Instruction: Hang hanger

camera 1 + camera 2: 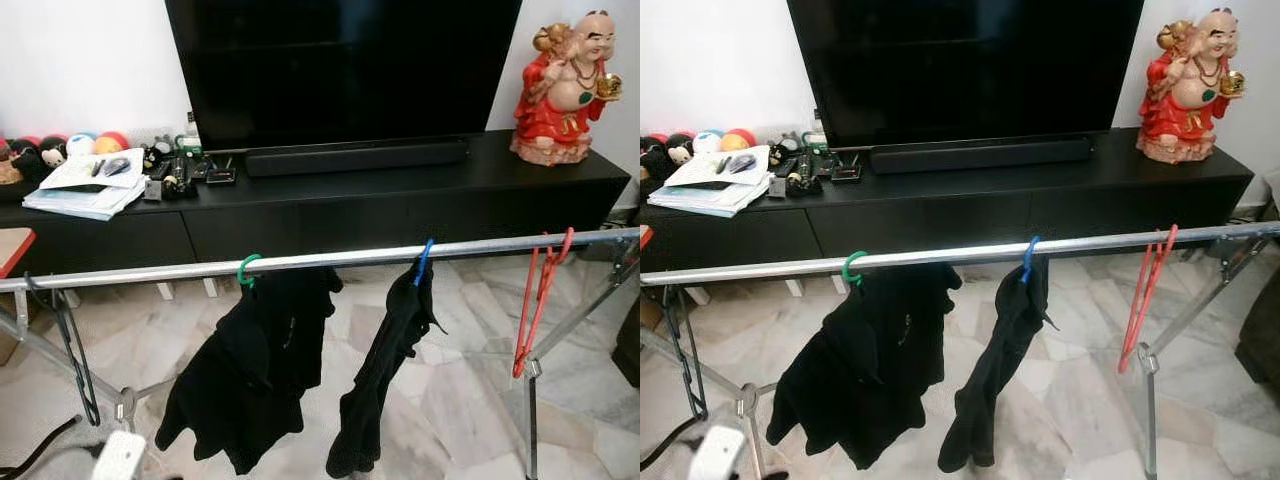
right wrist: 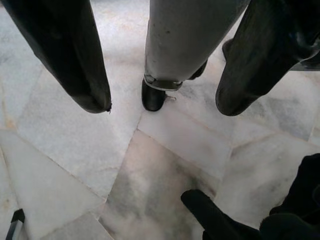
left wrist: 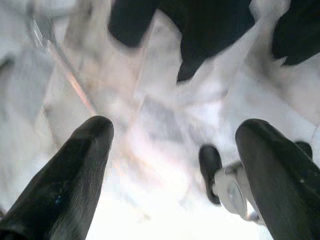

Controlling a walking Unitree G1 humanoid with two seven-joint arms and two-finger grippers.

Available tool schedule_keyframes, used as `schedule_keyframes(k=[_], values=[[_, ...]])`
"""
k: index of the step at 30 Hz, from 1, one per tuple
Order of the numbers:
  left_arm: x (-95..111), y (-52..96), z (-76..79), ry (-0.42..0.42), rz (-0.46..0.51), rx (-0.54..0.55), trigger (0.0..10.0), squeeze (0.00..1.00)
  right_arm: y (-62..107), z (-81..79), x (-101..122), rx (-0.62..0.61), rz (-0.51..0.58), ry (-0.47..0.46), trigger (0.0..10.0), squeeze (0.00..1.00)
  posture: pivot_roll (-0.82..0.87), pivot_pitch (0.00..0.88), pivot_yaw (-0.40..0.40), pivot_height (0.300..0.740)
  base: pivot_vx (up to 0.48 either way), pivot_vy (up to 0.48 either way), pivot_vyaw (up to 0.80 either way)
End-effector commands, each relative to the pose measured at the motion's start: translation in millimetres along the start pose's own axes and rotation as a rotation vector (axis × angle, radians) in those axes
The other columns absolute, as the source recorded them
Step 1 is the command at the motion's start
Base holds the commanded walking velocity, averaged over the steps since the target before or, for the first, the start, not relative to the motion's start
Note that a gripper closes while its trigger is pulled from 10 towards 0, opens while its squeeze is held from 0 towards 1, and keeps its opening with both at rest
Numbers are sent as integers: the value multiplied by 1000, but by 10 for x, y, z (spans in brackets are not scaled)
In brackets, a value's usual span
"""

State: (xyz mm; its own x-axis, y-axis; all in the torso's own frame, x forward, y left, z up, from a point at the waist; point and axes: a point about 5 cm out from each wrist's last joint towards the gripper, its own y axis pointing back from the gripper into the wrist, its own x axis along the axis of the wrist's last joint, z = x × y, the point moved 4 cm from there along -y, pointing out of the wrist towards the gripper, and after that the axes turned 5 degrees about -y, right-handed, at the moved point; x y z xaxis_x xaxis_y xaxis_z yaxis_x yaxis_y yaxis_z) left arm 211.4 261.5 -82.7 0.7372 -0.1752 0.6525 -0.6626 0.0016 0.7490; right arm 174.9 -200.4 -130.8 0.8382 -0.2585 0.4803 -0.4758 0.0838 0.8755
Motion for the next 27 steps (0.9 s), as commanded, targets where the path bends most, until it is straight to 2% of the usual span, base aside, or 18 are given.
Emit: schedule_keyframes(k=[1, 3, 5, 9, 12, 14, 20, 21, 27], values=[[-183, -16, -8, 29, -86, 68, 10000, 0, 1, 0, -6, -3, 1, 4, 10000, 0, 98, 0, 38, 740, 0, 0, 0], [-357, -16, 54, 41, -164, 102, 10000, 0, 2, 14, -6, -9, 2, 27, 10000, 0, 88, 0, 39, 740, 0, 0, 0], [-399, -19, 93, 69, -179, 111, 10000, 0, 3, 22, -11, -10, 1, 29, 10000, 0, 84, 0, 36, 740, 0, 0, 0], [-305, -85, 224, 68, -157, 89, 10000, 0, 13, 8, -98, 6, -19, 81, 10000, 0, 79, 0, 35, 740, 0, 0, 719], [-222, -118, 252, 74, -131, 88, 10000, 0, 16, 6, -119, 6, -21, 78, 10000, 0, 83, 0, 37, 740, 0, 0, 800], [-212, -127, 274, 41, -130, 82, 10000, 0, 17, -10, -135, 12, -22, 79, 10000, 0, 86, 0, 37, 740, 0, 0, 800], [-359, -90, 282, 47, -180, 96, 10000, 0, 16, -65, -148, 29, -22, 101, 10000, 0, 81, 0, 38, 740, 0, 0, 800], [-435, -68, 299, 50, -199, 95, 10000, 0, 15, -82, -141, 34, -20, 108, 10000, 0, 80, 0, 36, 740, 0, 0, 800], [-534, -41, 356, 63, -219, 94, 10000, 0, 10, -78, -106, 36, -17, 132, 10000, 0, 83, 0, 18, 740, 0, 0, 800]])
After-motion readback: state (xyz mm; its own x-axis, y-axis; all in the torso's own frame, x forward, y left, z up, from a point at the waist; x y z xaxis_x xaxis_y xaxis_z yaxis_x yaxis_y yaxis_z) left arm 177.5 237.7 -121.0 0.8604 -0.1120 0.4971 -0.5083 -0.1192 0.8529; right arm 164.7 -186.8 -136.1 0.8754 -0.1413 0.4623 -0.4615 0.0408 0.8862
